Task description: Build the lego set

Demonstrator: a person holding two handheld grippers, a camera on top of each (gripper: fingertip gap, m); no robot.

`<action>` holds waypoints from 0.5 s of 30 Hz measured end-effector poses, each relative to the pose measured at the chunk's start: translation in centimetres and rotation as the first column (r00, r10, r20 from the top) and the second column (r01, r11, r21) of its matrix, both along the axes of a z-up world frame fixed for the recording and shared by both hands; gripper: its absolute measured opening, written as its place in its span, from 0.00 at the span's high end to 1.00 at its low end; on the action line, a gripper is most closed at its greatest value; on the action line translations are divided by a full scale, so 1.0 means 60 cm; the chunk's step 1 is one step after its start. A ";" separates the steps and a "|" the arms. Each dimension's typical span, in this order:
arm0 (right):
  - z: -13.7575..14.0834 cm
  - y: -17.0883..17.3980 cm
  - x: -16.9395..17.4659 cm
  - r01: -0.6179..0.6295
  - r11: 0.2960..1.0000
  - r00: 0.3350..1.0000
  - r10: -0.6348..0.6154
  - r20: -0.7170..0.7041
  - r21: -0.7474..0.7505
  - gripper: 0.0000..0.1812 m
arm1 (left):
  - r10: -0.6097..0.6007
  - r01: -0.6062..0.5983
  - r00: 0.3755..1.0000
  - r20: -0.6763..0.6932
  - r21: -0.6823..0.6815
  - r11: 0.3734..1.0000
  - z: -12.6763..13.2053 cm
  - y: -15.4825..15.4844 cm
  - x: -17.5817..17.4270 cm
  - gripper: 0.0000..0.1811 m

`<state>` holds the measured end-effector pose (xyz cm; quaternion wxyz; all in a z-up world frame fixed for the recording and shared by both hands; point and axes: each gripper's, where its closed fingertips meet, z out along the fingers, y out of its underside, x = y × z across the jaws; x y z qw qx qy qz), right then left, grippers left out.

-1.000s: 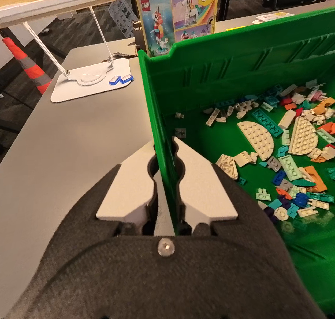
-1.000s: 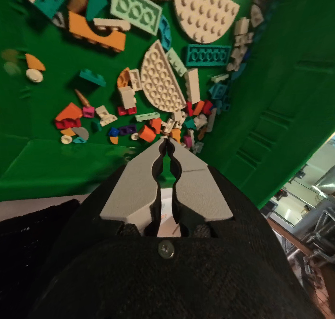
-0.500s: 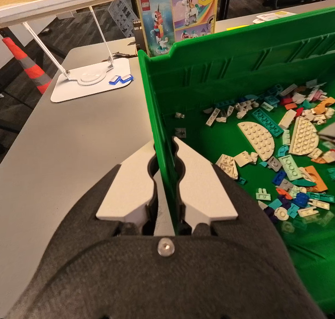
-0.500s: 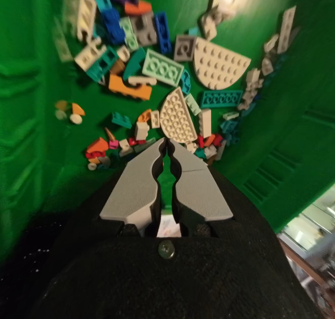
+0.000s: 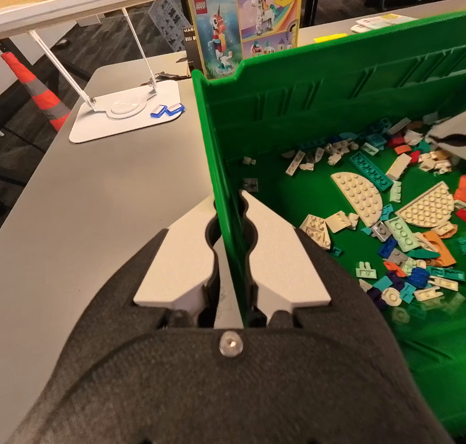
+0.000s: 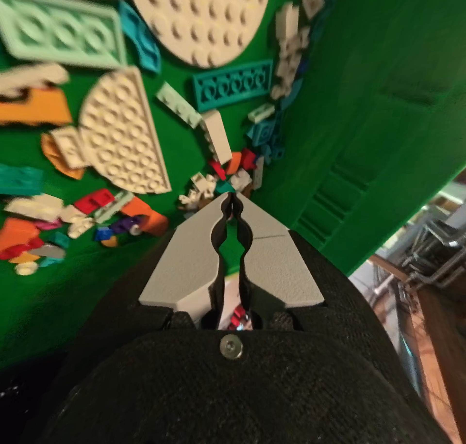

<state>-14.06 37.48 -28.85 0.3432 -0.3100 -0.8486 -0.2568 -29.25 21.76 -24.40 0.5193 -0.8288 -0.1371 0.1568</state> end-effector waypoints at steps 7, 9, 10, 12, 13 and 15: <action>-0.030 -0.091 0.002 -0.143 0.970 0.989 0.147 0.008 -0.196 1.00 | 0.000 0.000 1.000 -0.002 0.011 1.000 0.002 -0.001 0.001 0.95; -0.032 -0.101 0.007 -0.149 0.966 0.988 0.154 0.006 -0.210 1.00 | 0.001 -0.001 1.000 -0.004 0.010 1.000 0.002 -0.001 0.001 0.95; -0.033 -0.106 0.009 -0.149 0.963 0.988 0.154 0.003 -0.223 1.00 | 0.000 0.000 1.000 -0.003 0.009 1.000 0.002 -0.001 0.001 0.95; -0.032 -0.113 0.010 -0.154 0.961 0.988 0.157 -0.006 -0.232 1.00 | 0.000 0.000 1.000 0.000 0.005 1.000 0.001 0.000 0.000 0.95; -0.032 -0.116 0.011 -0.155 0.960 0.987 0.157 -0.010 -0.234 1.00 | 0.000 0.000 1.000 0.000 0.003 1.000 0.001 0.000 0.000 0.95; -0.032 -0.122 0.011 -0.158 0.957 0.987 0.158 -0.019 -0.242 1.00 | 0.000 0.000 1.000 0.002 0.001 1.000 0.001 0.001 0.000 0.95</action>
